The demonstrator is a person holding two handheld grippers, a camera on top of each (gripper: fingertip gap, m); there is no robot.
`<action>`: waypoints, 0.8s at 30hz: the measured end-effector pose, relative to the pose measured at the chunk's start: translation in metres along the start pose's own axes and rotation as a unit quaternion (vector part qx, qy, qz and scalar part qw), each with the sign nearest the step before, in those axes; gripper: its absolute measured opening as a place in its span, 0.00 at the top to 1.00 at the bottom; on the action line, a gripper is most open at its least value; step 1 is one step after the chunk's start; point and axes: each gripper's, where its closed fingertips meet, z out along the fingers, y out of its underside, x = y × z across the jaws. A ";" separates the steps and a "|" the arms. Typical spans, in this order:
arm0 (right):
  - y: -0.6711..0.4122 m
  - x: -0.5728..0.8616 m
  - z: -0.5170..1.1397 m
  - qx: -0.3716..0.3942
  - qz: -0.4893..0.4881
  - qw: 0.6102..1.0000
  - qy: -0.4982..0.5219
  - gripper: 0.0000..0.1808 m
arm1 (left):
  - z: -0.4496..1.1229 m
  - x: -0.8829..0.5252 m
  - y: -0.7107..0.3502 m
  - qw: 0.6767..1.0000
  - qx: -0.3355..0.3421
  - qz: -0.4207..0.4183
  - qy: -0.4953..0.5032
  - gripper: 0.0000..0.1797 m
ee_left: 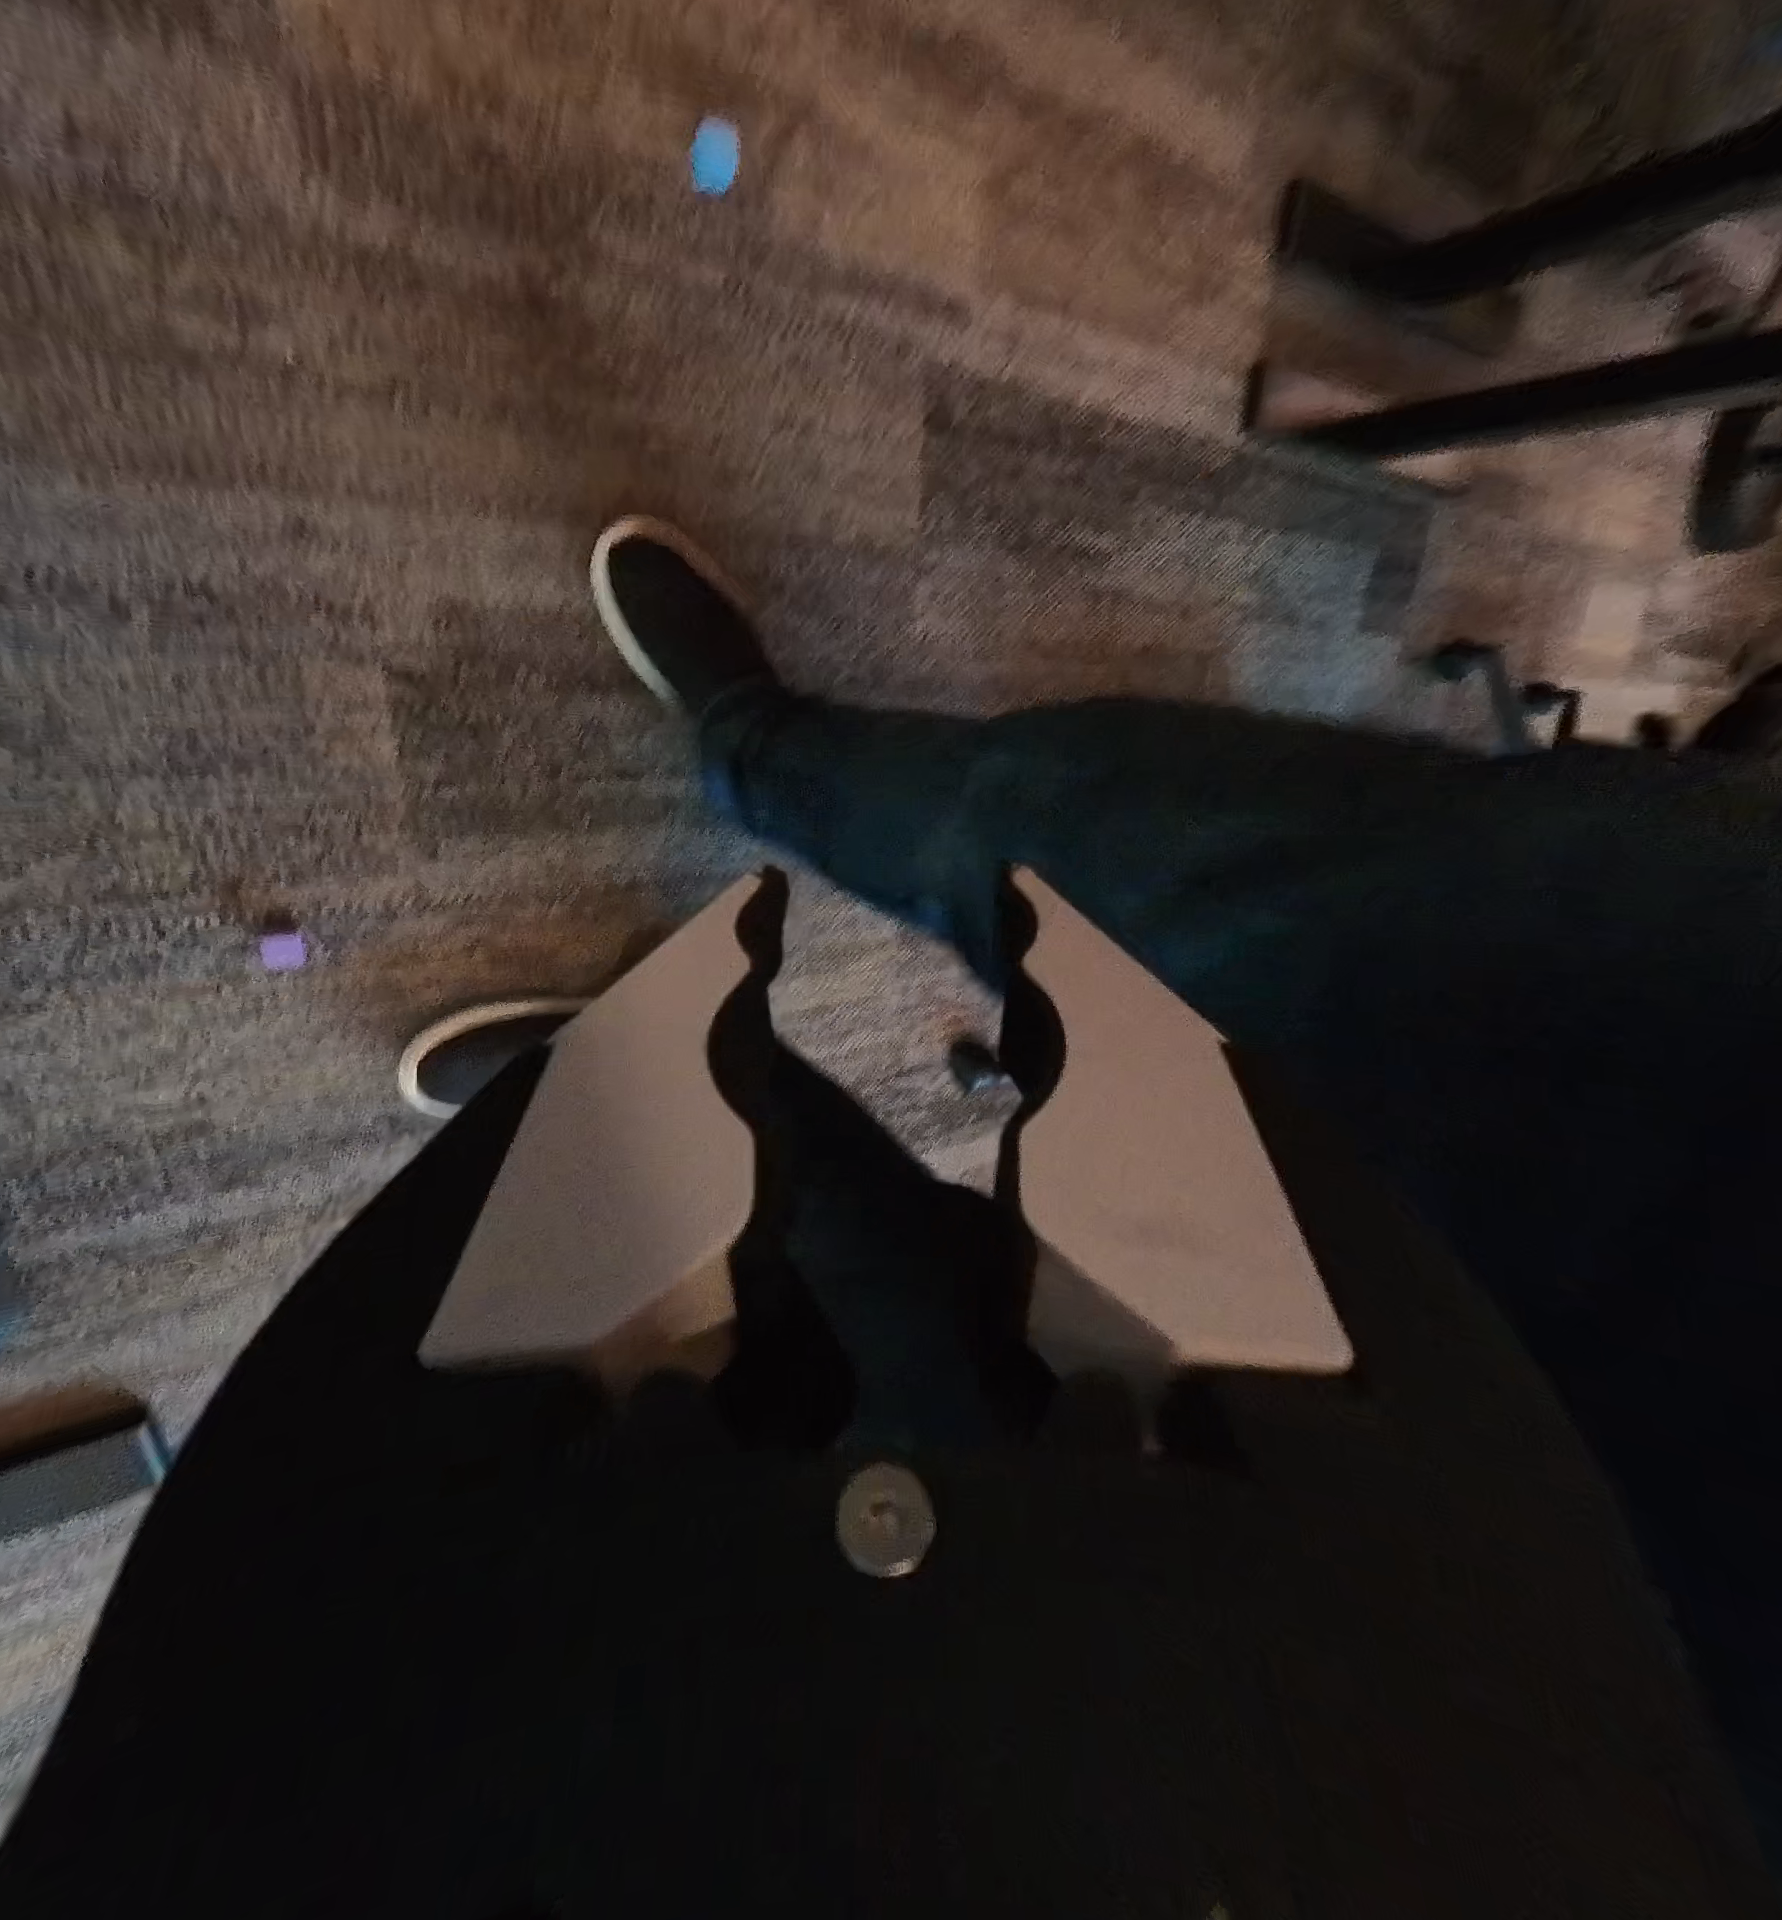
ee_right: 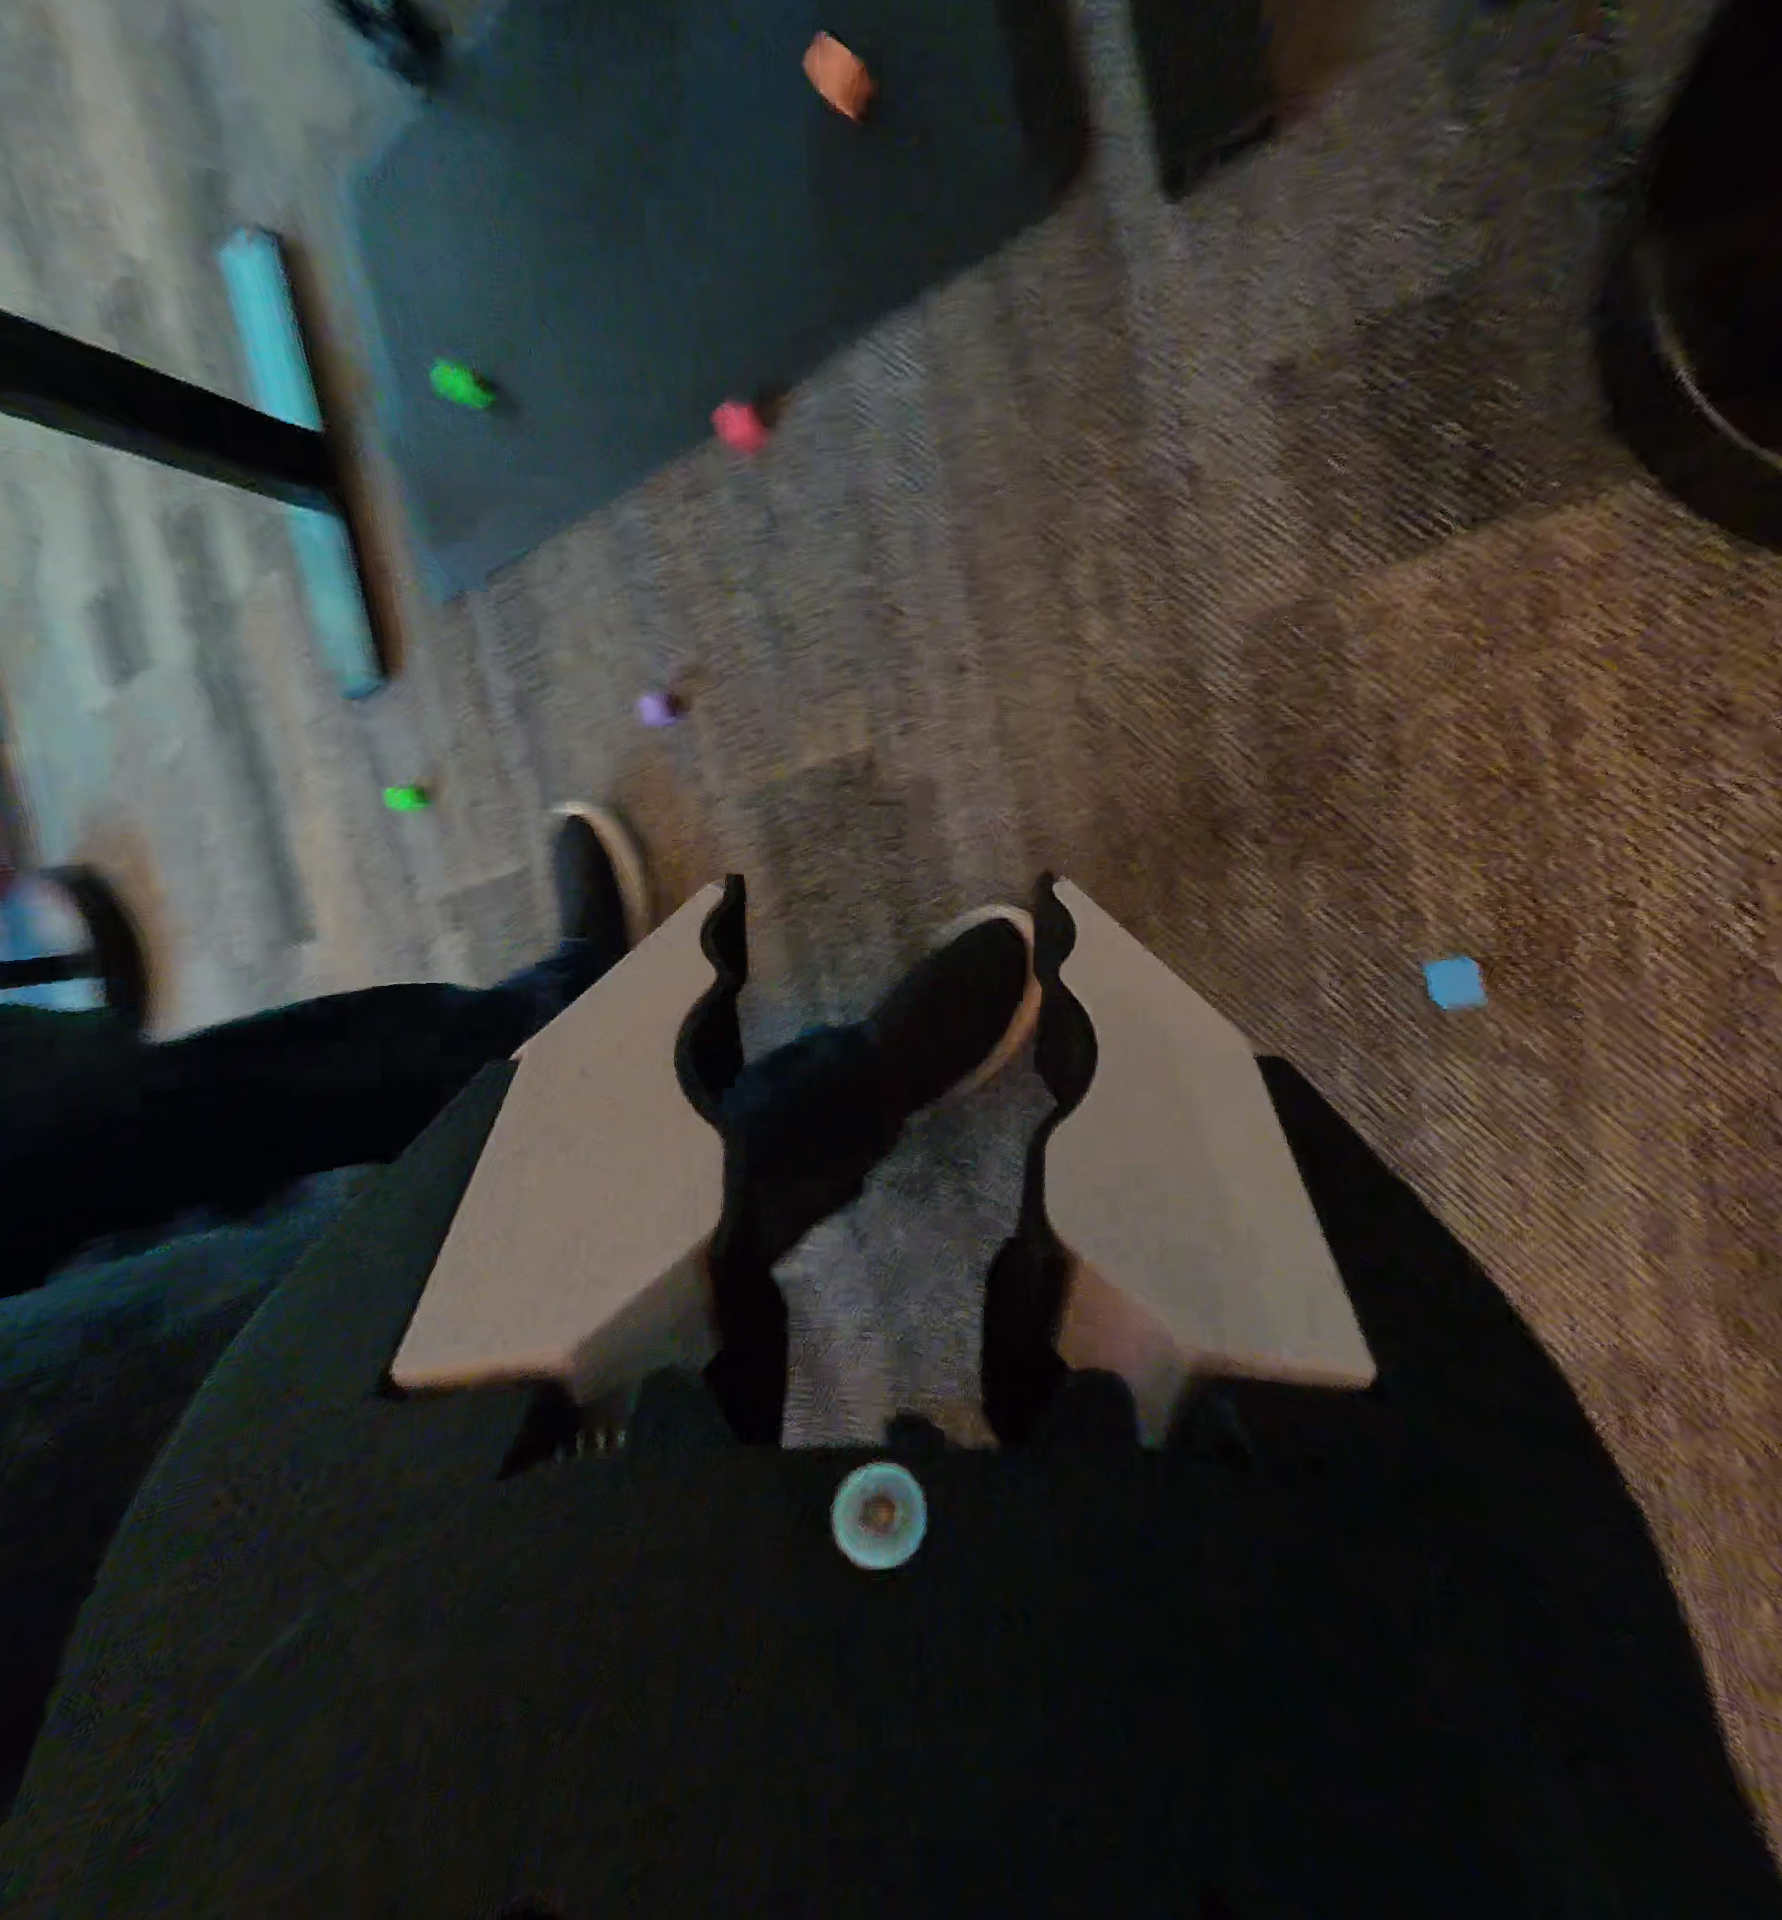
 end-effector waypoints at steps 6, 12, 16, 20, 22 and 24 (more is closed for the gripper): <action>0.132 0.140 0.133 -0.033 0.121 0.984 0.128 0.63 | 0.140 -0.155 0.101 0.992 -0.090 -0.063 -0.055 0.73; 0.216 0.261 0.218 -0.050 0.102 0.971 0.210 0.61 | 0.248 -0.269 0.175 0.980 -0.131 -0.118 -0.093 0.68; 0.226 0.331 0.260 -0.069 0.051 0.967 0.241 0.62 | 0.313 -0.326 0.211 0.968 -0.141 -0.171 -0.118 0.60; 0.232 0.375 0.291 -0.098 0.020 0.964 0.246 0.67 | 0.361 -0.369 0.228 0.960 -0.141 -0.196 -0.139 0.56; 0.241 0.389 0.306 -0.130 0.005 0.961 0.242 0.70 | 0.380 -0.390 0.235 0.958 -0.141 -0.200 -0.151 0.54; 0.247 0.395 0.317 -0.153 -0.013 0.960 0.236 0.84 | 0.396 -0.406 0.241 0.955 -0.138 -0.211 -0.158 0.55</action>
